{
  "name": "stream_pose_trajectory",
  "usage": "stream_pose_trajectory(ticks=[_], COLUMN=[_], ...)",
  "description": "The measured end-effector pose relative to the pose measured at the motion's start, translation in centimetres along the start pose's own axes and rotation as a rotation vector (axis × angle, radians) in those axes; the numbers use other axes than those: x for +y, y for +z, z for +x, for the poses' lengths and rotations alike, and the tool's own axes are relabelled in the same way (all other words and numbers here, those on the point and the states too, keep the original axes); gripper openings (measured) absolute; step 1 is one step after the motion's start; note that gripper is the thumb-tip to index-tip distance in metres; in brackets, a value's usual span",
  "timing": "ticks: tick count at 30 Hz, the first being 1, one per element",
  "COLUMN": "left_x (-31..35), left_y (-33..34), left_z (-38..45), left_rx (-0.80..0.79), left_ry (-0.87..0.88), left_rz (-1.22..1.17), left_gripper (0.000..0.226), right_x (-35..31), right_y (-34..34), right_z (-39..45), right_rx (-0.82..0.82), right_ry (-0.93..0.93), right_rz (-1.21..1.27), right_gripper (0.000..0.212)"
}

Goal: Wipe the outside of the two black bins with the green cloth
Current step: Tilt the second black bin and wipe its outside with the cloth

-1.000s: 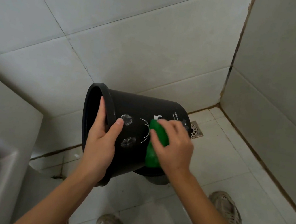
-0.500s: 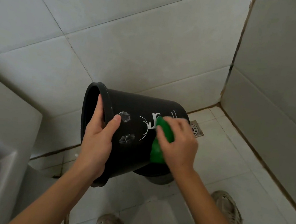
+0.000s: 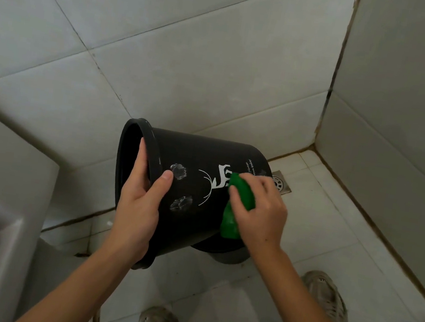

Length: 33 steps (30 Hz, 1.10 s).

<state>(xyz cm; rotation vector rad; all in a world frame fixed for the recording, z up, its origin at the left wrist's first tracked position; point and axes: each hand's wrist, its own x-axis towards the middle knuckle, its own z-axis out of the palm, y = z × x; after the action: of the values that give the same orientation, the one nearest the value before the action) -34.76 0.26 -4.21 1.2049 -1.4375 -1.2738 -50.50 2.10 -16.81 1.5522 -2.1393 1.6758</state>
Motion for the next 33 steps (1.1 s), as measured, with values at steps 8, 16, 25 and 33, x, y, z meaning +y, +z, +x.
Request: stream_pose_trajectory(ticks=[8, 16, 25, 33], left_x=[0.1, -0.1, 0.1, 0.0], left_y=[-0.1, 0.1, -0.2, 0.1], left_z=[0.1, 0.2, 0.1, 0.4], left_rx=[-0.004, -0.008, -0.029, -0.017], left_ry=[-0.011, 0.003, 0.007, 0.014], left_rz=[0.000, 0.000, -0.025, -0.028], left_gripper=[0.066, 0.065, 0.063, 0.063], right_x=[4.1, 5.0, 5.3, 1.1], right_y=[-0.6, -0.5, -1.0, -0.7], right_z=[2.7, 7.1, 7.1, 4.4], right_rx=[-0.061, -0.181, -0.262, -0.228], right_ry=[0.435, 0.488, 0.262, 0.080], right_rz=[-0.044, -0.147, -0.064, -0.032], right_gripper=[0.024, 0.023, 0.023, 0.026])
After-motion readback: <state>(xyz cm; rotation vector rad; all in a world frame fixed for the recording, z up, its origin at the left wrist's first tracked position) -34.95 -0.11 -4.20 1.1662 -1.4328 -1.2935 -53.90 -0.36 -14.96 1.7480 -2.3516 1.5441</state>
